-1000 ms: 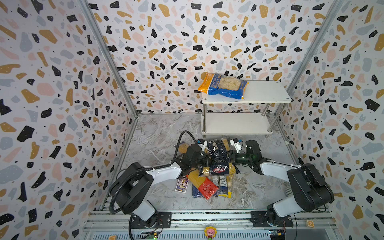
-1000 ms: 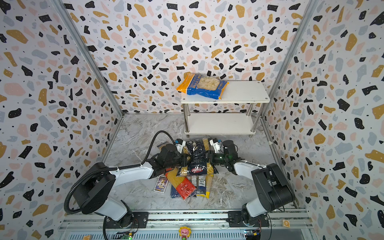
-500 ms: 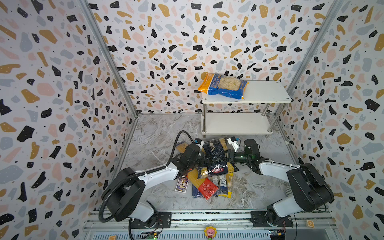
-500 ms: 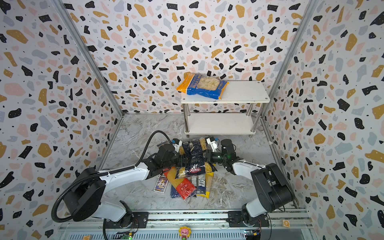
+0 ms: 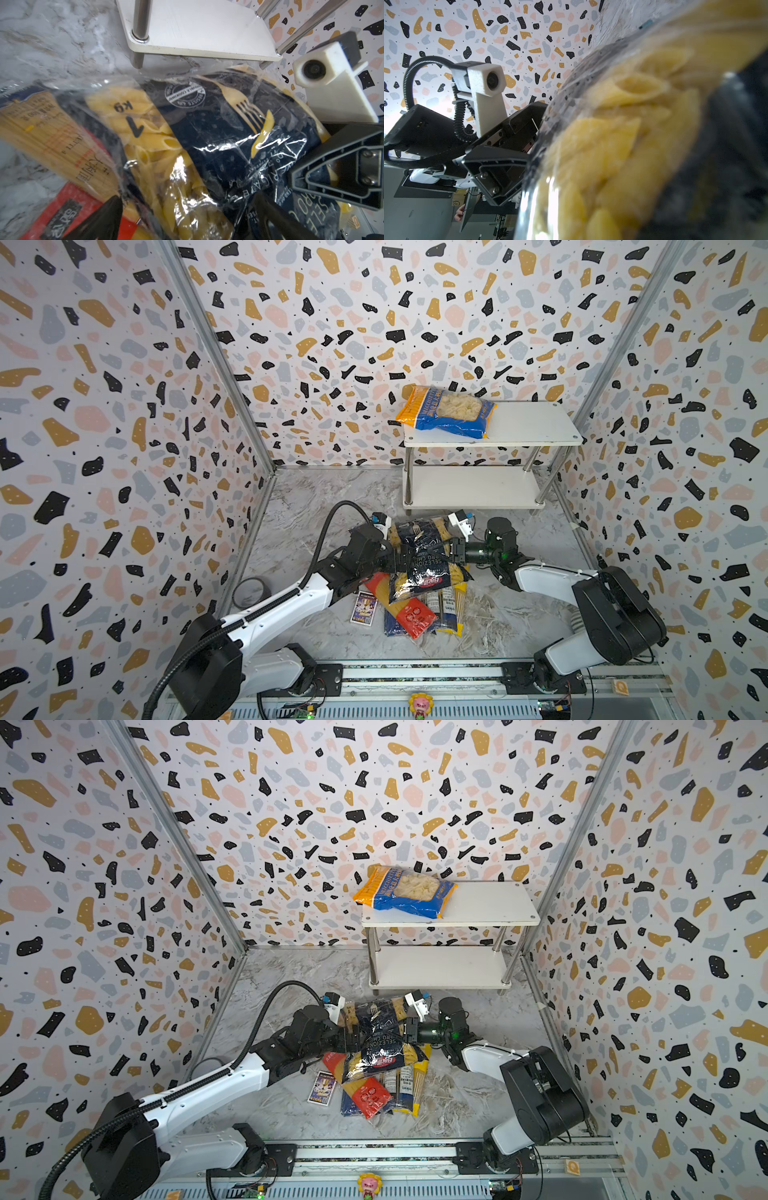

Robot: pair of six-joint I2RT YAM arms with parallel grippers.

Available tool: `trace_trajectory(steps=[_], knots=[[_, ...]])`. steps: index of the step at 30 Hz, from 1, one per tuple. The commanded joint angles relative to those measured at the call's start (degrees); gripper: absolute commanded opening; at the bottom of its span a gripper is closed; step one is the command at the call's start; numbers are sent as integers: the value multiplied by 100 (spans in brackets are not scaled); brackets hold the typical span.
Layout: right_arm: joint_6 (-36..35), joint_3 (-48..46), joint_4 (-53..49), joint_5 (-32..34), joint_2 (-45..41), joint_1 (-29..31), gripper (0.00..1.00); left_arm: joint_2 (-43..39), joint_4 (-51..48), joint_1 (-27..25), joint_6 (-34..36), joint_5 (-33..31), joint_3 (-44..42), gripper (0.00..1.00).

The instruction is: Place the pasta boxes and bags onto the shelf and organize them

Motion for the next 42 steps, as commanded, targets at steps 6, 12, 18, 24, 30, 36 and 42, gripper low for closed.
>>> trace_trajectory(steps=[6, 12, 18, 24, 30, 36, 42], knots=[[291, 213, 1456, -556, -98, -51, 22, -305, -310, 147, 204, -184, 58, 99], [74, 260, 1023, -667, 143, -57, 22, -494, -562, 204, 222, -269, -146, 96], [-72, 240, 881, -700, 159, -58, 23, -833, -188, 358, -75, -179, -791, 76], [-248, 257, 572, -771, 120, -62, 27, -345, 339, 358, -167, 312, -1009, 59], [-485, 267, 91, -806, 114, -21, 43, 114, 795, 356, -178, 565, -855, 46], [-631, 407, -94, -1001, 351, 113, 68, 488, 878, 362, -55, 627, -613, 45], [-695, 715, -188, -1078, 740, 371, 72, 666, 966, 358, -7, 686, -494, 44]])
